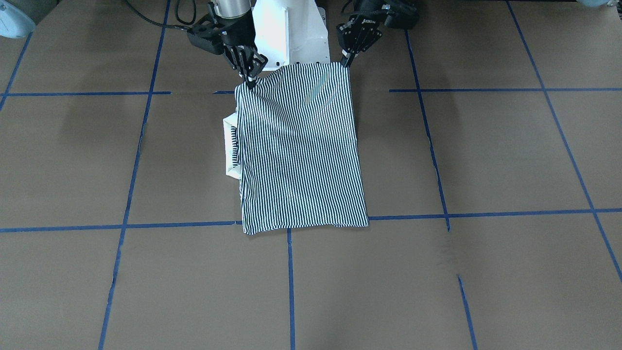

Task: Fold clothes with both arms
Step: 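Grasp the near edge with both grippers and fold it away from the robot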

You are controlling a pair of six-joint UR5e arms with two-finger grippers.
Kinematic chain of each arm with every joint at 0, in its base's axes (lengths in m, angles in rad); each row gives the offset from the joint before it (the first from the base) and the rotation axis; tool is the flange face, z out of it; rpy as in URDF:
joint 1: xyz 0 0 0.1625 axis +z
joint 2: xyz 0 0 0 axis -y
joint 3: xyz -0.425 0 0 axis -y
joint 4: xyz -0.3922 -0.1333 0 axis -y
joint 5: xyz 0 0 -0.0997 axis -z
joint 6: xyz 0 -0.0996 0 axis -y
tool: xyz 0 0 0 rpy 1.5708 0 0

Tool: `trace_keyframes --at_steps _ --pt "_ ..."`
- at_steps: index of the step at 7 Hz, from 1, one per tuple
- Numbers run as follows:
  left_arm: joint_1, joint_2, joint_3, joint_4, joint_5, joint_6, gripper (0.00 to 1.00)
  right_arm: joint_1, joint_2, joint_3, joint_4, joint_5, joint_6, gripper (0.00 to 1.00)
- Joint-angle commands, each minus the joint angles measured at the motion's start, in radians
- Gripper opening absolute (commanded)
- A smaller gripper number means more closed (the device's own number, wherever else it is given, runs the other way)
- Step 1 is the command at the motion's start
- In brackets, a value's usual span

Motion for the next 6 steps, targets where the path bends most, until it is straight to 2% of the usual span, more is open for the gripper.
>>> trace_keyframes --at_steps 1,2,3,4,5,6 --pt "-0.18 -0.139 0.195 -0.01 -0.077 0.147 0.0 0.181 0.179 -0.286 0.089 0.103 -0.045 0.0" --pt "-0.226 -0.159 0.252 -0.022 -0.078 0.184 0.0 0.229 0.23 -0.429 0.18 0.136 -0.065 0.0" --pt "-0.255 -0.173 0.334 -0.098 -0.078 0.204 0.0 0.254 0.282 -0.547 0.235 0.143 -0.067 0.0" --pt "-0.281 -0.199 0.47 -0.217 -0.078 0.207 0.0 0.263 0.304 -0.629 0.265 0.145 -0.077 0.0" --pt "-0.32 -0.235 0.618 -0.322 -0.078 0.254 0.0 0.283 0.31 -0.716 0.359 0.145 -0.099 0.0" --pt "-0.367 -0.304 0.797 -0.377 -0.078 0.355 0.25 0.306 0.339 -0.866 0.498 0.148 -0.12 0.45"
